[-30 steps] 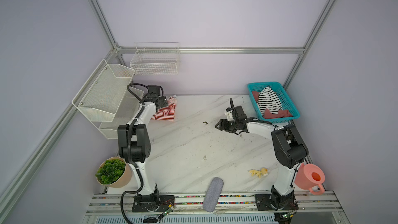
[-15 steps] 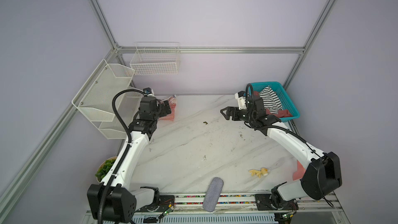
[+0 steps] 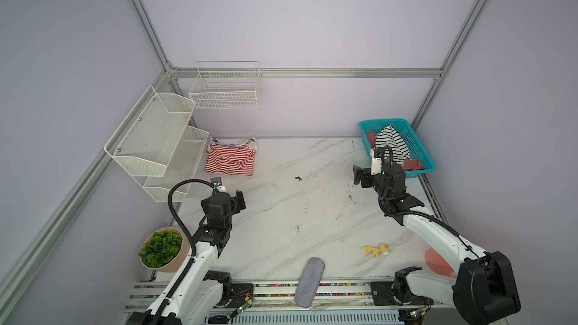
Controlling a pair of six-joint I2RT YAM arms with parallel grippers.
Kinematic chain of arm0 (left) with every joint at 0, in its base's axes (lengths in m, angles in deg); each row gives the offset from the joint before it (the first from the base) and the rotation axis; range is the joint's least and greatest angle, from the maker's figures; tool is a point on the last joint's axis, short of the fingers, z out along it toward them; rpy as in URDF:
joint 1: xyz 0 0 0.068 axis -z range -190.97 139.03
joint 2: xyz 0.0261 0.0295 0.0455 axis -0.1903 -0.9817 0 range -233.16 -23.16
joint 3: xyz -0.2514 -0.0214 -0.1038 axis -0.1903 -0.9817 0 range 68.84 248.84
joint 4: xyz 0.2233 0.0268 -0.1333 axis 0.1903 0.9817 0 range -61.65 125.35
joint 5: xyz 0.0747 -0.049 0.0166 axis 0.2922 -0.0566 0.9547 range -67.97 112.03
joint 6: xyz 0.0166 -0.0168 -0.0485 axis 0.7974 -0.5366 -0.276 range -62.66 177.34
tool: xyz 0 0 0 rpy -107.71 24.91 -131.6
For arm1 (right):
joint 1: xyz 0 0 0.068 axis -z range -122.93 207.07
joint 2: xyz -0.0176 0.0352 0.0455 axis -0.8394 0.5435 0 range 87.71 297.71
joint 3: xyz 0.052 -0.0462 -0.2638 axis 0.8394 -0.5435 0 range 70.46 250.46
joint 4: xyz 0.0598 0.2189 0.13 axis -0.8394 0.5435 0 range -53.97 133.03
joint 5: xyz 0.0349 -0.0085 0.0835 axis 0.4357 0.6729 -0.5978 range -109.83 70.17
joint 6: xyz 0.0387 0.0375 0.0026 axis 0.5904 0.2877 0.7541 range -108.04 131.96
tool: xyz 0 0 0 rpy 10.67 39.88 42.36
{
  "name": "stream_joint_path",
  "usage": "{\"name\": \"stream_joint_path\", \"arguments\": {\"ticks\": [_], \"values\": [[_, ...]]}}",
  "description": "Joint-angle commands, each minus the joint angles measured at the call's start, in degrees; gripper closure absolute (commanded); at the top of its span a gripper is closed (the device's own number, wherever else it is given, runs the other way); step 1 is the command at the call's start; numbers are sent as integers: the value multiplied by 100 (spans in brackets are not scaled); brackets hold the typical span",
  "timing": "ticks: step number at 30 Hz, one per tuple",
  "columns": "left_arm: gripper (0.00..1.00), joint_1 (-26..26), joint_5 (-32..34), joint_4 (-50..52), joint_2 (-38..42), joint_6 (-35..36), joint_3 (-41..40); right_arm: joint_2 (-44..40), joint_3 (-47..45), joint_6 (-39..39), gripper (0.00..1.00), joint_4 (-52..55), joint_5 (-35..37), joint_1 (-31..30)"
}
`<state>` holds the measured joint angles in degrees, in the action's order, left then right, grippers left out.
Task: Fold and stack tank tops
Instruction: Reset both arms
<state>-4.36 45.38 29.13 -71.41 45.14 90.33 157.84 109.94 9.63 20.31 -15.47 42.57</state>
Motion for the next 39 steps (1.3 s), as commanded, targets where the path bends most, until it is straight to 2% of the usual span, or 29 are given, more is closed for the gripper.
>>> {"name": "stream_joint_path", "arguments": {"ticks": [1, 3, 6, 11, 20, 26, 29, 32, 36, 39], "values": [[0, 5, 585, -1971, 246, 440, -798, 363, -590, -460, 3, -2102, 90, 271], [0, -2, 804, -2473, 215, 489, -1098, 765, -784, -383, 3, -2646, -37, 468], [0, -7, 1056, -2637, -45, 370, -1170, 1375, -1000, -148, 3, -3504, -343, 683], [0, -49, 737, -3285, -748, 582, -1082, 2118, -1277, 202, 3, -4748, -564, 804], [0, -199, 365, -5001, -2564, 980, -607, 2144, -1259, 104, 3, -4744, -1384, 1017], [0, -290, 86, -6284, -3875, 1088, -550, 2114, -1338, 27, 3, -4874, -1659, 1048], [0, -283, 48, -7311, -4428, 1288, -621, 2097, -1360, -29, 3, -4910, -1815, 1055], [0, -338, 15, -6339, -4167, 1075, -416, 2058, -1421, -18, 3, -4993, -1794, 1063], [0, -373, 4, -5741, -4235, 1068, -31, 2020, -1465, -107, 3, -5028, -1822, 1065], [0, -394, -34, -5838, -4271, 1063, -64, 1921, -1600, -583, 3, -5146, -1429, 1063]]}}
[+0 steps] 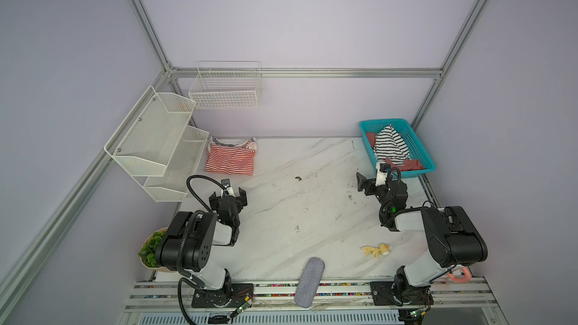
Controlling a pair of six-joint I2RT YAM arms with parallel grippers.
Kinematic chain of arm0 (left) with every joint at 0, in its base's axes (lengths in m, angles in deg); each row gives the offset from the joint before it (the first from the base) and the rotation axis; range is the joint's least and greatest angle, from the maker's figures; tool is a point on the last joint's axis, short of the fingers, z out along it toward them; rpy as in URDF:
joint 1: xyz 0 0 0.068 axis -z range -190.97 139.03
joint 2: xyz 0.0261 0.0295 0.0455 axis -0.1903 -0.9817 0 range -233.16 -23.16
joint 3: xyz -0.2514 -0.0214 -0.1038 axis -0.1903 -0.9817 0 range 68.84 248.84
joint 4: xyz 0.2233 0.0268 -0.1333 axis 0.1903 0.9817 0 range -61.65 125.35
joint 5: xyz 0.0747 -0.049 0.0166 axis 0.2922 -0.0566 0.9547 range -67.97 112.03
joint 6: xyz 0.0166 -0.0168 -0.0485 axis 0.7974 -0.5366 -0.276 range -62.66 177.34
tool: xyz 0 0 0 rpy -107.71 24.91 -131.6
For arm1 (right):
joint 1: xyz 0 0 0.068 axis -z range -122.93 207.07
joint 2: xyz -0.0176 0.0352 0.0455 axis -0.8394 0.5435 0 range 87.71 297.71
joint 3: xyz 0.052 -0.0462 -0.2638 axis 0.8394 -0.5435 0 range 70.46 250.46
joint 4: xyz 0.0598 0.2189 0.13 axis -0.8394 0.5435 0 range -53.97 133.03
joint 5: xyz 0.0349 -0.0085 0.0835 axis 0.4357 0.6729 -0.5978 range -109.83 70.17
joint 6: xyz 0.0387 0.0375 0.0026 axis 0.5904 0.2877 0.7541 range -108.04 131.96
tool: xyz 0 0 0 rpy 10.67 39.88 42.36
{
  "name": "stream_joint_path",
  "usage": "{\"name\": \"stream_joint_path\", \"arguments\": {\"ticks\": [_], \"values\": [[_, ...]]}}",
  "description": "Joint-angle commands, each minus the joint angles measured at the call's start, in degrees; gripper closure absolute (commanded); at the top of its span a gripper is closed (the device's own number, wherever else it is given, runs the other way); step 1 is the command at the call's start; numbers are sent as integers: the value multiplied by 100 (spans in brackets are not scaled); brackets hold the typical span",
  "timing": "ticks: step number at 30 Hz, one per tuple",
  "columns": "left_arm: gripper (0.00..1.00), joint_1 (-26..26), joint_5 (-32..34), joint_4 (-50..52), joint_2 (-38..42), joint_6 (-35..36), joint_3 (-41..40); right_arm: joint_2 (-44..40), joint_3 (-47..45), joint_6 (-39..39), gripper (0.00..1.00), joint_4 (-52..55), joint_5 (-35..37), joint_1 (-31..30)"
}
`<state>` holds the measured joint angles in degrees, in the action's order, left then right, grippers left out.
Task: Fold and stack tank tops
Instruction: Reset both arms
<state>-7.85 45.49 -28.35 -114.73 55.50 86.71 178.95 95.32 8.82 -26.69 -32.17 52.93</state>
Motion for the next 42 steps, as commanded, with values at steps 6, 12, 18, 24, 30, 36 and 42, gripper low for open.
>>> {"name": "stream_joint_path", "arguments": {"ticks": [6, 12, 18, 24, 30, 36, 42], "values": [[0, -41, -52, 1, 86, 11, 326, 590, -8, -521, 3, -1155, 256, 53], [0, -49, -52, 2, 84, 9, 326, 1099, -48, -37, 3, -1777, 427, 314], [0, -59, -51, 11, 87, 11, 326, 1057, 103, -41, 3, -1406, 628, 318], [0, -61, -52, 16, 91, 11, 330, 1054, 86, -41, 3, -1458, 645, 317], [0, -56, -52, 16, 95, 9, 331, 1055, 89, -46, 3, -1446, 653, 311], [0, -61, -52, 19, 93, 11, 330, 1066, 136, -49, 3, -1380, 723, 286], [0, -58, -52, 24, 95, 9, 331, 1054, 134, -78, 3, -1361, 836, 229]]}}
